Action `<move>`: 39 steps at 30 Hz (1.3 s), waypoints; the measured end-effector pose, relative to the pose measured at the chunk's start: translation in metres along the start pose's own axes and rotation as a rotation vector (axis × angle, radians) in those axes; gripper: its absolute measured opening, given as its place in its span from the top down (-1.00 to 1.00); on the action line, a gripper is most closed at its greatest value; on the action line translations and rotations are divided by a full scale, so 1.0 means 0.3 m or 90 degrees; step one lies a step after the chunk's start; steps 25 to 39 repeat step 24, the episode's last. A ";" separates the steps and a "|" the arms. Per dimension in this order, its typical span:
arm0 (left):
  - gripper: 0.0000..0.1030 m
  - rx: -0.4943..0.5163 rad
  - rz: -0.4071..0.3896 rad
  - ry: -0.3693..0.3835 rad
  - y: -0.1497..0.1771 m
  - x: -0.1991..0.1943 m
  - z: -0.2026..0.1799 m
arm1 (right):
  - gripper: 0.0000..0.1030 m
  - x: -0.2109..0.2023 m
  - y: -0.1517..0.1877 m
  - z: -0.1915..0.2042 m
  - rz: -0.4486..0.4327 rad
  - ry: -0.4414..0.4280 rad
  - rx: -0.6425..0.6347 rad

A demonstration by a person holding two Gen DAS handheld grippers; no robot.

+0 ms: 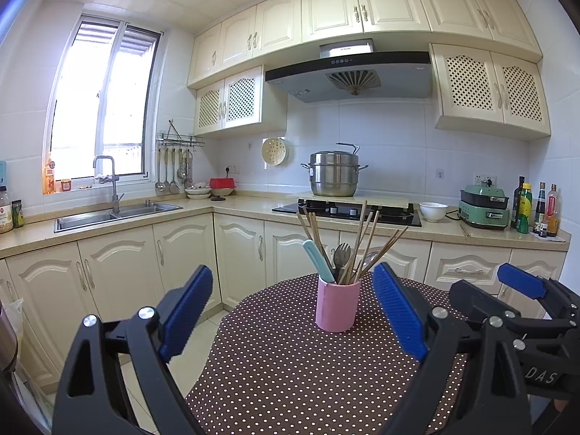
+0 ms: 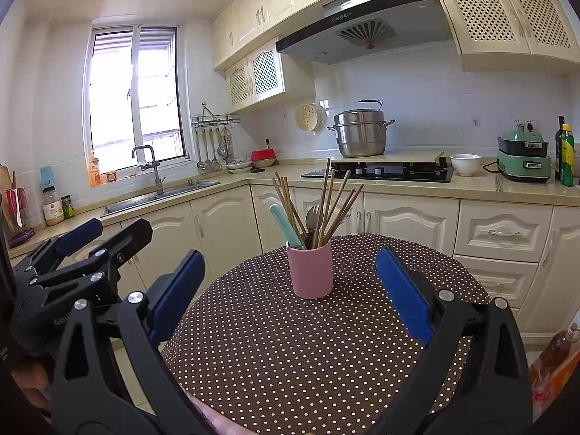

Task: Organize utensils

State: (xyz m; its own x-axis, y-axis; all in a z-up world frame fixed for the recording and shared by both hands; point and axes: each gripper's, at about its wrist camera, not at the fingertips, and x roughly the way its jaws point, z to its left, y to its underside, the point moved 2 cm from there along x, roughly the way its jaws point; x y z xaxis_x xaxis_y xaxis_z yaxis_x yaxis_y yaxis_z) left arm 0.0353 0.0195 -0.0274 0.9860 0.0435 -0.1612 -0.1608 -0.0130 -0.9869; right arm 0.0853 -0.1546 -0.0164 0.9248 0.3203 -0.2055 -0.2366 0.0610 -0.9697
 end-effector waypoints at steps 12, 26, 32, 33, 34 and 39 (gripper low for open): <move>-0.72 0.006 0.006 -0.012 0.014 0.061 -0.013 | -0.83 0.049 0.011 -0.012 0.004 -0.005 -0.003; -0.72 0.005 0.046 -0.017 0.050 0.251 -0.041 | -0.83 0.199 0.036 -0.090 0.041 -0.004 0.021; -0.72 0.005 0.046 -0.017 0.050 0.251 -0.041 | -0.83 0.199 0.036 -0.090 0.041 -0.004 0.021; -0.72 0.005 0.046 -0.017 0.050 0.251 -0.041 | -0.83 0.199 0.036 -0.090 0.041 -0.004 0.021; -0.72 0.005 0.046 -0.017 0.050 0.251 -0.041 | -0.83 0.199 0.036 -0.090 0.041 -0.004 0.021; -0.72 0.005 0.046 -0.017 0.050 0.251 -0.041 | -0.83 0.199 0.036 -0.090 0.041 -0.004 0.021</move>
